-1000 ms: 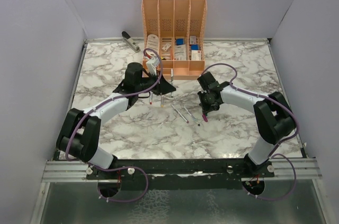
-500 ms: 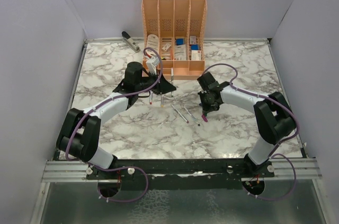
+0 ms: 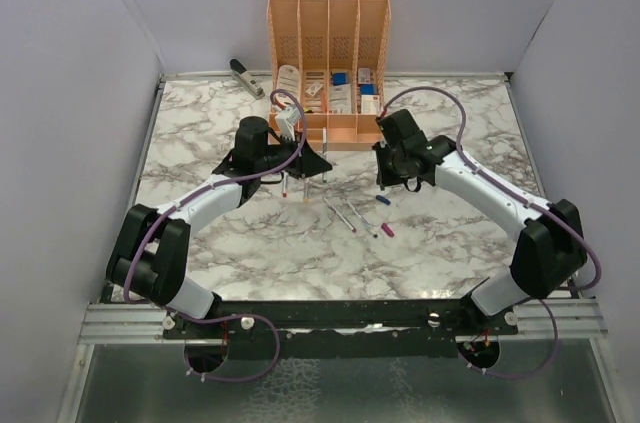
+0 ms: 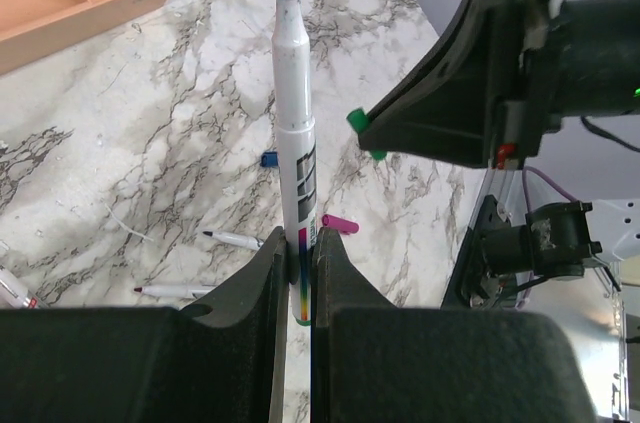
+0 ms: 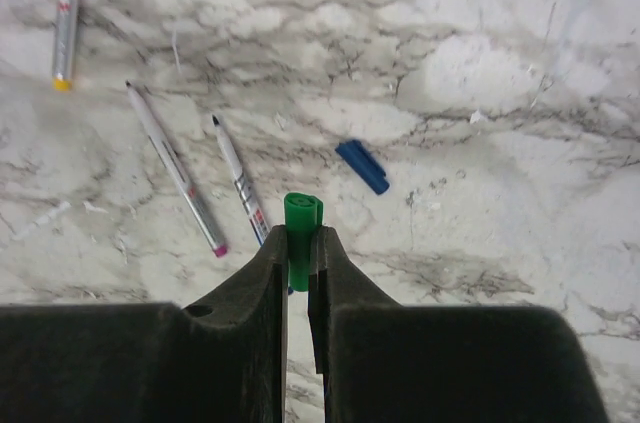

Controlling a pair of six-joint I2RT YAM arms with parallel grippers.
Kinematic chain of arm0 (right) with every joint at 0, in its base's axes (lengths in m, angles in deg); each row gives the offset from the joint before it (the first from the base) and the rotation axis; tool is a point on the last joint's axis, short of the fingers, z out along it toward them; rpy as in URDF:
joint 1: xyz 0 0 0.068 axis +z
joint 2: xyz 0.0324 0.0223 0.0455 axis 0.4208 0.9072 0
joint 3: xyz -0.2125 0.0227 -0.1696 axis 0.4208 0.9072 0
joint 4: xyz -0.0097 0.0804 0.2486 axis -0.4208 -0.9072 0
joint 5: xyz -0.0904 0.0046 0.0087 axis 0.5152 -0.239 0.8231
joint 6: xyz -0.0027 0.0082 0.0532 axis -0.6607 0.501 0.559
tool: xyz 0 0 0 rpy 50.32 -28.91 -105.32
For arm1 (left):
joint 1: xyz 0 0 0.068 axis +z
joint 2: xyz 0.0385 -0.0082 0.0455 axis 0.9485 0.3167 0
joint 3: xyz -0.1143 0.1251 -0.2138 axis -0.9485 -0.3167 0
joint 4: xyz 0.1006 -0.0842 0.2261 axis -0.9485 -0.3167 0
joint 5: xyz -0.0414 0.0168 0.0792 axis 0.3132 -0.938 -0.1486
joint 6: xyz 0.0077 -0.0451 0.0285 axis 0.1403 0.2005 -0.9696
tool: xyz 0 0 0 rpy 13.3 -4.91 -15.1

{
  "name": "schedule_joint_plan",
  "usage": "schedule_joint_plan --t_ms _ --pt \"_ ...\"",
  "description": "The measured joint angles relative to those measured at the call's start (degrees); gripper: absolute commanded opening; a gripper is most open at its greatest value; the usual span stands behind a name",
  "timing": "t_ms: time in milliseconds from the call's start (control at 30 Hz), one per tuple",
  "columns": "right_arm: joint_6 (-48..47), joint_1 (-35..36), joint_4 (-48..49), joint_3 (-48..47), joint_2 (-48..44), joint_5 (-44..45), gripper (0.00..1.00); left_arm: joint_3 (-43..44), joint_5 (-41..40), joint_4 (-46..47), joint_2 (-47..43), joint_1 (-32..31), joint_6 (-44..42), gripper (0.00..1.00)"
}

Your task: Insert the pens into the pen caps

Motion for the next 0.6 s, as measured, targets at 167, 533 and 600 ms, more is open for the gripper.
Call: schedule_joint_plan --t_ms 167,533,600 --pt "0.0 0.0 5.2 -0.8 -3.8 2.8 0.01 0.0 0.3 0.0 0.0 0.0 -0.9 0.0" --pt "1.1 0.0 31.4 3.9 -9.7 4.0 0.01 -1.3 5.1 1.5 -0.3 -0.4 -5.2 0.0" --pt "2.3 0.0 37.3 5.6 -11.1 3.3 0.01 -1.6 6.3 1.6 -0.6 -1.2 -5.9 0.0"
